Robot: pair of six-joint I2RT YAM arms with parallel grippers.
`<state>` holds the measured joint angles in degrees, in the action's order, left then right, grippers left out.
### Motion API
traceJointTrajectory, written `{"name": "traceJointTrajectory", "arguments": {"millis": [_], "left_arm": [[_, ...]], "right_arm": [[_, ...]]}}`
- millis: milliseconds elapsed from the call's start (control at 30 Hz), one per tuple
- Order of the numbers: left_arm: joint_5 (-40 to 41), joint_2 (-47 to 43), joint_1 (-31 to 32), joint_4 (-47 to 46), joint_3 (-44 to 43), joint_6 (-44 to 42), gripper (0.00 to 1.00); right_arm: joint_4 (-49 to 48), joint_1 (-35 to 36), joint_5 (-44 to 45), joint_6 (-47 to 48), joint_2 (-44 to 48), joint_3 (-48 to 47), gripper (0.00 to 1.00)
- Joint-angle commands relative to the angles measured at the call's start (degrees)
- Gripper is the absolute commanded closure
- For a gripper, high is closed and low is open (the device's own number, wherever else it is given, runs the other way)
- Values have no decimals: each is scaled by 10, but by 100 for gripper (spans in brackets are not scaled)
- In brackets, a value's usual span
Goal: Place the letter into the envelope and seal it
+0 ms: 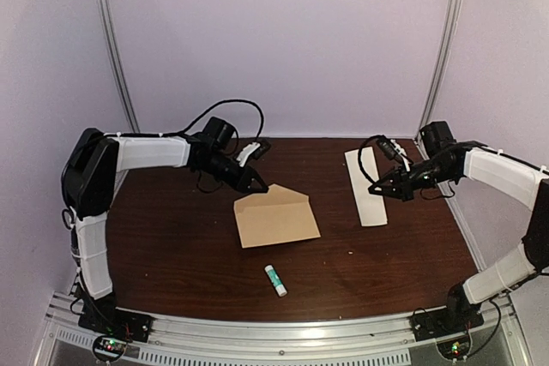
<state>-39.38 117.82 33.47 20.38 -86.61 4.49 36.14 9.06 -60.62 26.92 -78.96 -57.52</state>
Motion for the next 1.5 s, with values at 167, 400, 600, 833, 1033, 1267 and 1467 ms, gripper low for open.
{"name": "traceJointTrajectory", "arguments": {"millis": [167,400,600,833,1033,1267,1467], "left_arm": [[-11,-93,-46,-8,126,-168,100],[-43,8,-47,23,47,-145,98],[-11,34,-47,54,14,-143,64],[-75,79,-43,82,-32,-178,56],[-117,100,-24,128,-57,-231,53],[-109,132,-7,153,-77,-247,64],[-114,146,-3,162,-97,-249,89]], "right_arm": [[-8,-4,0,9,17,5,98],[-2,-4,-1,16,19,5,98],[-8,-4,5,18,25,10,98],[1,-3,2,23,13,6,98],[0,-3,5,22,9,6,98],[-1,-3,7,22,6,7,98],[0,-3,8,21,6,6,98]]}}
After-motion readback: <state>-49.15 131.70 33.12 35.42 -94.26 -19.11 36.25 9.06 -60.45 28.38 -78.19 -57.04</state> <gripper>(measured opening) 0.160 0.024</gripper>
